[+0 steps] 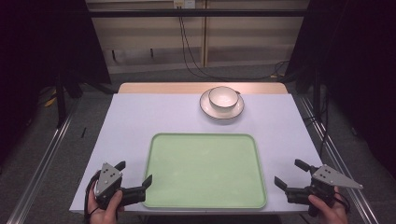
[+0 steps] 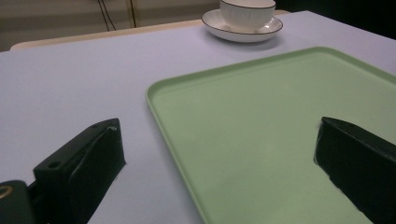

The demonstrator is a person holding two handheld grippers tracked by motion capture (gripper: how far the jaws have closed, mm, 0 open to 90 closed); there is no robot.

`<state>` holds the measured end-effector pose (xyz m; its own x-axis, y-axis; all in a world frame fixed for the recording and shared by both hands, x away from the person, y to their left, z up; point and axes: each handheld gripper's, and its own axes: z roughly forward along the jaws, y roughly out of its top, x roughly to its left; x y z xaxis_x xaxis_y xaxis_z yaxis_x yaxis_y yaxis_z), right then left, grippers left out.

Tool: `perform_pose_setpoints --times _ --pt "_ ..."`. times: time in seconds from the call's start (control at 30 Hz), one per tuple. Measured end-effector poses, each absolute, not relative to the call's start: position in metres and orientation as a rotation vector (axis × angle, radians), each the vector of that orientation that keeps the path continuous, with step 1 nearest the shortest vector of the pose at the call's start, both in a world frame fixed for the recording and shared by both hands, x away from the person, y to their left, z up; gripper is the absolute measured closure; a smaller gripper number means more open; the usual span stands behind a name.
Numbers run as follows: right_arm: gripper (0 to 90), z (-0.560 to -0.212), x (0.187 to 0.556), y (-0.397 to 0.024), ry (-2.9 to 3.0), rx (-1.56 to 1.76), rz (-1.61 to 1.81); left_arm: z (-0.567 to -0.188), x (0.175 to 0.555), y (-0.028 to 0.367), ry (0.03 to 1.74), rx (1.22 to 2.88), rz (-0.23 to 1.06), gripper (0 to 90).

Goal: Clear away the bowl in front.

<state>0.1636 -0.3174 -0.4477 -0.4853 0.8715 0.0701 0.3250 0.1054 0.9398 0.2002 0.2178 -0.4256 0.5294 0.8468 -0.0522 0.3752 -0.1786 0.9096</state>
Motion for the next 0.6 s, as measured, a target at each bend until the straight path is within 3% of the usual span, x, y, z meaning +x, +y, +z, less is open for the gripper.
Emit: perform_pose_setpoints --times 0.6 --pt "1.2 -0.4485 0.1587 -0.3192 1.867 1.174 1.369 -0.4226 0.1978 0.2105 0.956 1.781 0.557 2.7"
